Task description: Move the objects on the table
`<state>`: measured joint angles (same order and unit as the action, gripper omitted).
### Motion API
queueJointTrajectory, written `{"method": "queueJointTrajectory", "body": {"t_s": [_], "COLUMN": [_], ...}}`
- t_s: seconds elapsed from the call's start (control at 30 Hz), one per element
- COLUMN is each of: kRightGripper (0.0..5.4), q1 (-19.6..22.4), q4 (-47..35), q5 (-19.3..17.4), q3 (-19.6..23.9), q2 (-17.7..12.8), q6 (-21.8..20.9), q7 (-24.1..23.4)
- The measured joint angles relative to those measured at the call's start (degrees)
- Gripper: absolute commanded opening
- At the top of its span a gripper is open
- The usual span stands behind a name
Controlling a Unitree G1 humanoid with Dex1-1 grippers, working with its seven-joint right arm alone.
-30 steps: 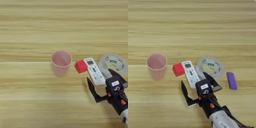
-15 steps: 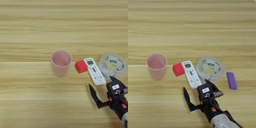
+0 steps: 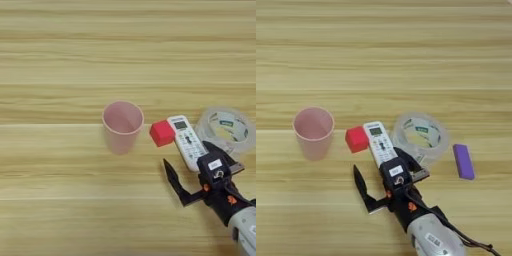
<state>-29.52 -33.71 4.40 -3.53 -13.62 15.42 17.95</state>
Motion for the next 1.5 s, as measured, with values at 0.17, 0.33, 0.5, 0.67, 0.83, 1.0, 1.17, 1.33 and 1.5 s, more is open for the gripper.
{"method": "queueJointTrajectory", "body": {"t_s": [0.17,0.33,0.5,0.67,0.83,1.0,1.17,1.33,1.5], "kRightGripper": [5.39,5.39,5.39,5.39,5.39,5.39,5.39,5.39,5.39], "q1": [2.5,4.7,6.9,8.6,9.5,11.1,12.1,13.8,14.6], "q4": [3.6,5.6,7.9,10.0,11.5,12.6,13.6,15.2,16.1], "q5": [0.0,0.6,1.1,1.4,2.1,2.1,2.0,2.0,2.0], "q3": [-0.6,-1.6,-2.0,-2.6,-3.0,-3.0,-3.1,-3.1,-3.1], "q2": [0.6,0.7,0.7,0.7,0.7,0.7,0.9,0.9,0.9], "q6": [-1.2,-2.4,-2.7,-3.6,-3.7,-3.7,-3.7,-3.7,-3.7], "q7": [-0.3,-0.4,-0.4,-0.4,-0.4,-0.4,-0.3,-0.3,-0.2]}}
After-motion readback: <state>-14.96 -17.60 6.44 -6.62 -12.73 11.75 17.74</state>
